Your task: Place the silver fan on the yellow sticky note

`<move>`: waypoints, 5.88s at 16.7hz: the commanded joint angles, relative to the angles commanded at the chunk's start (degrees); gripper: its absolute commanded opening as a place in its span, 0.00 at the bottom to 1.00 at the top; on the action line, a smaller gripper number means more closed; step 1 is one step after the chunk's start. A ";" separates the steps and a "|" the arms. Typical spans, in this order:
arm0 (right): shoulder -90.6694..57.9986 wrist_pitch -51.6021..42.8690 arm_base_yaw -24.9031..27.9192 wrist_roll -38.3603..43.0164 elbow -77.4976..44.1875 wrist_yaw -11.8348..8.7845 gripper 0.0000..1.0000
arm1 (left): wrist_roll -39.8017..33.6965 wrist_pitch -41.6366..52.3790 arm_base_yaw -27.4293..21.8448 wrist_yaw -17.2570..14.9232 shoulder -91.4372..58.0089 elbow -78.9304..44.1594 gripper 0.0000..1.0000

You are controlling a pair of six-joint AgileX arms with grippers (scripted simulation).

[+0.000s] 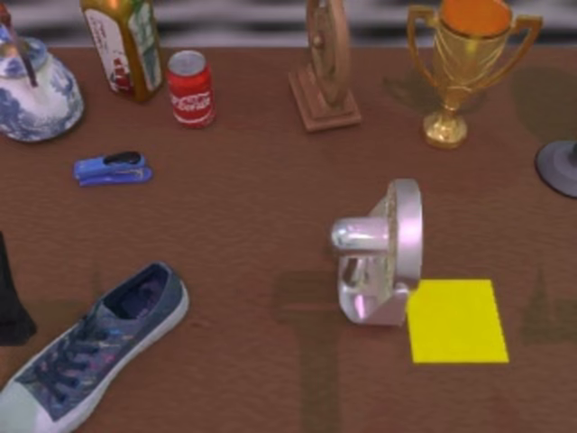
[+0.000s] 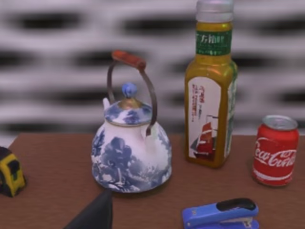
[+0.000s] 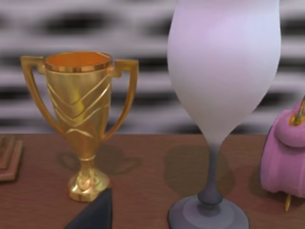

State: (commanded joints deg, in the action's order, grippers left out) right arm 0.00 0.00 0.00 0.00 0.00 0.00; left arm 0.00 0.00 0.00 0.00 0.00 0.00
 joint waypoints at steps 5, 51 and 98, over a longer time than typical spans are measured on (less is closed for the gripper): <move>-3.54 -3.39 1.26 1.12 -3.35 0.03 1.00 | 0.00 0.00 0.00 0.00 0.00 0.00 1.00; -121.30 -72.02 32.03 34.96 -103.38 0.14 0.77 | 0.00 0.00 0.00 0.00 0.00 0.00 1.00; -106.82 -81.05 31.03 93.61 -96.91 0.31 0.00 | 0.00 0.00 0.00 0.00 0.00 0.00 1.00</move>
State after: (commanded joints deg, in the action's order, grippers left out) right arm -106.82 -81.05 31.03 93.61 -96.91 0.31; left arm 0.00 0.00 0.00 0.00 0.00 0.00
